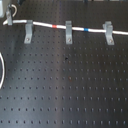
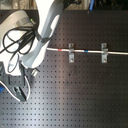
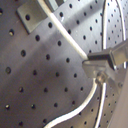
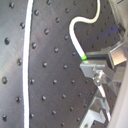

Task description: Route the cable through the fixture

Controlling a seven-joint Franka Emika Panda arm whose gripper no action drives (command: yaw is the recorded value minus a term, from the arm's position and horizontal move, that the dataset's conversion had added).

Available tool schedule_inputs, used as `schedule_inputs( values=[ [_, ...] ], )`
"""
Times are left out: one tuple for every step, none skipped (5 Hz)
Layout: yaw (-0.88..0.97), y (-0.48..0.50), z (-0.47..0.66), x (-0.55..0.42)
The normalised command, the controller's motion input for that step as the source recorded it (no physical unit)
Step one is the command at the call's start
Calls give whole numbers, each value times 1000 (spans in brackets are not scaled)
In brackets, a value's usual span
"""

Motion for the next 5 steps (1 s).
schedule_inputs(
  values=[
    [0, -2, 0, -21],
    [0, -72, -1, 116],
    [80, -115, -28, 198],
    [334, -199, -189, 324],
    [357, -203, -376, 232]
  ],
)
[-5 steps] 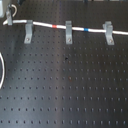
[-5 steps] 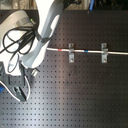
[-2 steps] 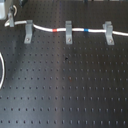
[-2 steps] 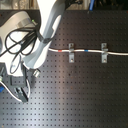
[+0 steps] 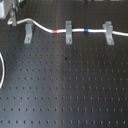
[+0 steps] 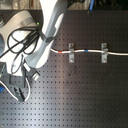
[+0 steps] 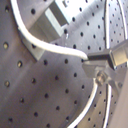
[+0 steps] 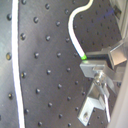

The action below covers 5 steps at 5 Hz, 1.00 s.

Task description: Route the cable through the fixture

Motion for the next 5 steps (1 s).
schedule_inputs(
  values=[
    [366, -195, -507, 205],
    [331, -186, -380, 309],
    [446, -125, -251, 312],
    [594, 64, -8, 303],
    [786, 199, -63, -66]
  ],
)
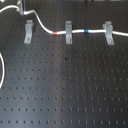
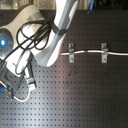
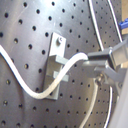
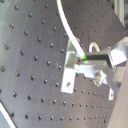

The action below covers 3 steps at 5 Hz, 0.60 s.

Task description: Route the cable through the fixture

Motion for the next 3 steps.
schedule_inputs(
  values=[
    [751, 245, -30, -301],
    [851, 136, -2, -130],
    [1000, 0, 19, 0]
  ],
)
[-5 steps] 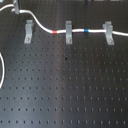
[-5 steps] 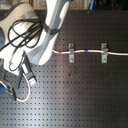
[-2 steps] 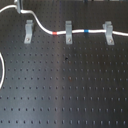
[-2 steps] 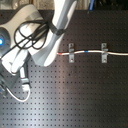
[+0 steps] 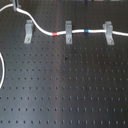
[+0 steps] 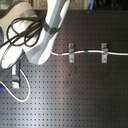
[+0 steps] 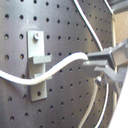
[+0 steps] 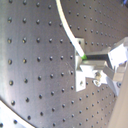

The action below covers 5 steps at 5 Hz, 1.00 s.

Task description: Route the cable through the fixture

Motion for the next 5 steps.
schedule_inputs(
  values=[
    [980, 0, 73, -1],
    [931, -12, 88, -20],
    [603, -248, 0, -24],
    [303, -480, 74, -101],
    [289, -439, 88, -130]
  ],
)
